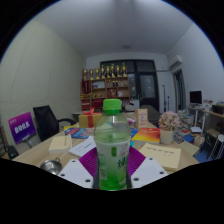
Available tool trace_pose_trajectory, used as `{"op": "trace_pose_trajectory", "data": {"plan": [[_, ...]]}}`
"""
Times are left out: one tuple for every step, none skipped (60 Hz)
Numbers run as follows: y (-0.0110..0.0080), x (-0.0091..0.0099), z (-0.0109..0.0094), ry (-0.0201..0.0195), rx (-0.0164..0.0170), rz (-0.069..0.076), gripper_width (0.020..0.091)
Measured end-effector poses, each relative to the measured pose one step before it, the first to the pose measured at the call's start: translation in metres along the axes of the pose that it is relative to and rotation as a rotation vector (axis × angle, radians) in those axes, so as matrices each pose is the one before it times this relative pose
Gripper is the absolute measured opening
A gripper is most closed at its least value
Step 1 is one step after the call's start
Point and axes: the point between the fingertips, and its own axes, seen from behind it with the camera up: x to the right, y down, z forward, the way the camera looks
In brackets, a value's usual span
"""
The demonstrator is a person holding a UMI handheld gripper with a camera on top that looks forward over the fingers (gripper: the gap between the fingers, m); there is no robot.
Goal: Pour water
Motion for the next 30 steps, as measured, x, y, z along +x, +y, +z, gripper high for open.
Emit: {"op": "trace_pose_trajectory", "data": {"plan": [[0.00055, -0.00111, 0.00117, -0.00521, -0.00535, -0.0091, 0.0371], [0.00066, -0.00087, 0.00125, -0.00338, -0.00641, -0.0118, 0.0371], [0.00178, -0.00008, 0.00110, -0.00236, -0.00729, -0.0139, 0.0370], [0.00226, -0.00021, 0.00065, -0.00122, -0.00922, -0.0149, 0.0386], [-0.00509, -0.00043, -0.00009, -0.00089, 0.02019, -0.0159, 0.0383], [0.00917, -0.01073, 0.00621, 0.00396, 0.01681, -0.0142, 0.0379], [0.00178, 0.00030, 0.00019, 0.00316, -0.00263, -0.0157, 0.0377], [-0.00290, 0.00637, -0.00546, 0.00169, 0.00861, -0.0100, 0.0377], [-0.00042, 0.00022, -0.00082, 0.00136, 0.00209, -0.0053, 0.0376], [0.00045, 0.00043, -0.00005, 0.00053, -0.00087, -0.0026, 0.0383], [-0.00033, -0.00013, -0.00002, 0.00104, 0.00083, -0.0034, 0.0393], [-0.00013, 0.00031, -0.00017, 0.00281, -0.00066, -0.0017, 0.0392], [0.00007, -0.00001, -0.00011, 0.00044, -0.00066, -0.0007, 0.0435], [-0.00032, 0.00027, -0.00032, 0.00142, -0.00014, 0.0002, 0.0461], [-0.00001, 0.00008, -0.00004, 0.00156, -0.00002, -0.0020, 0.0478], [-0.00024, -0.00154, 0.00135, 0.00116, -0.00417, -0.0041, 0.0504], [0.00119, -0.00001, -0.00042, -0.00056, -0.00460, -0.0013, 0.0533], [0.00049, 0.00013, -0.00058, -0.00076, -0.00423, -0.0003, 0.0549], [0.00072, 0.00030, -0.00087, -0.00028, -0.00711, -0.0012, 0.0581], [0.00139, 0.00057, -0.00113, 0.00185, -0.01162, -0.0011, 0.0638], [0.00159, 0.00077, -0.00100, 0.00121, -0.01238, -0.0022, 0.0682], [0.00182, -0.00056, -0.00154, -0.00310, -0.01184, 0.0008, 0.0725], [0.00142, -0.00066, -0.00218, -0.00561, -0.00974, 0.0024, 0.0769], [0.00096, -0.00076, -0.00247, -0.00502, -0.00701, 0.0041, 0.0812], [0.00027, -0.00229, -0.00510, -0.00740, -0.00496, 0.0060, 0.0856], [0.00096, -0.00087, -0.00335, -0.00335, -0.00396, 0.0068, 0.0856], [0.00034, 0.00035, -0.00289, 0.00087, -0.00302, 0.0065, 0.0847], [0.00037, 0.00012, -0.00296, 0.00104, -0.00211, 0.0051, 0.0843], [0.00013, -0.00021, -0.00379, 0.00066, -0.00275, 0.0015, 0.0843], [-0.00006, -0.00029, -0.00432, -0.00004, -0.00128, -0.0012, 0.0842]]}}
